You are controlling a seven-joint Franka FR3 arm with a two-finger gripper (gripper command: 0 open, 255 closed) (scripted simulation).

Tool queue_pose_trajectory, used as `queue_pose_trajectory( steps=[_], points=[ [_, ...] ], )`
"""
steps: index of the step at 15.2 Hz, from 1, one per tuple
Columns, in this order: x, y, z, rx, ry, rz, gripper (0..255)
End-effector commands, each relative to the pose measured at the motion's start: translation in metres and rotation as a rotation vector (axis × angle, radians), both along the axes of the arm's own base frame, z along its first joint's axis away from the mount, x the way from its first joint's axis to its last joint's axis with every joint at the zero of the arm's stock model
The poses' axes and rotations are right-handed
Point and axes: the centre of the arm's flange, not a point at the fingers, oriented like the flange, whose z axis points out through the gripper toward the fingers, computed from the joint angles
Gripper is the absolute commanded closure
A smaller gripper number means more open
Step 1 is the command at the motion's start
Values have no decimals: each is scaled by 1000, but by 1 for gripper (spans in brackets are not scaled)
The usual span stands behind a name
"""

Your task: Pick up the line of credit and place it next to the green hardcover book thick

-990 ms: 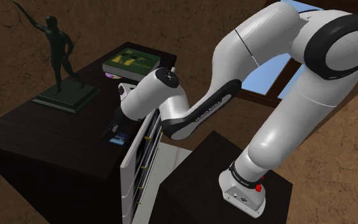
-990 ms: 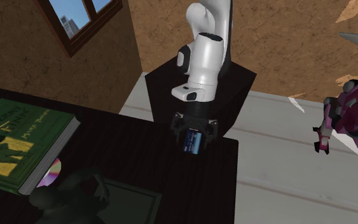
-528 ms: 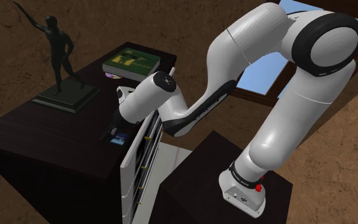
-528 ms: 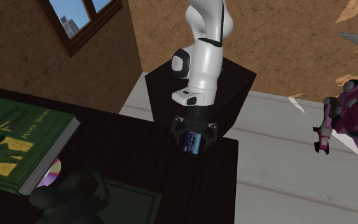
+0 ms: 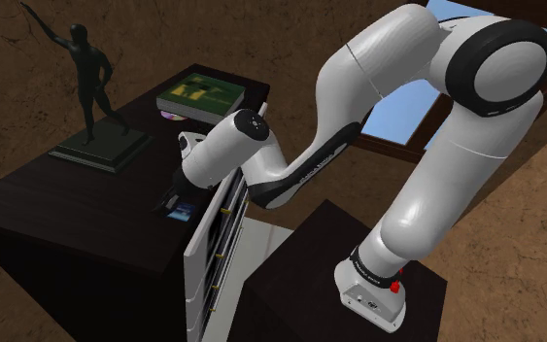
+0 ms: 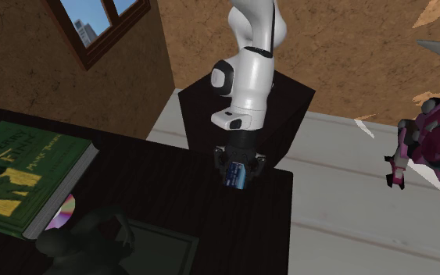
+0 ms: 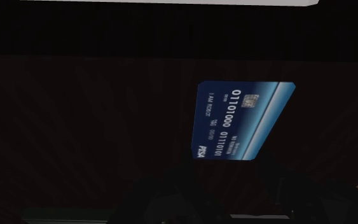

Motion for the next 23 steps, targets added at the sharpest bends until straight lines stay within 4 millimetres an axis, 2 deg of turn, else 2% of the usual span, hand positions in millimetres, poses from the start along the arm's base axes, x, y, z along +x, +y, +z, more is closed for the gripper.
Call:
queue_pose_trajectory(
  steps=[1, 4, 23],
  points=[
    [0, 0, 0, 0, 0, 0, 255],
    [0, 0, 0, 0, 0, 0, 255],
    [0, 0, 100, 0, 0, 0, 255]
  ],
)
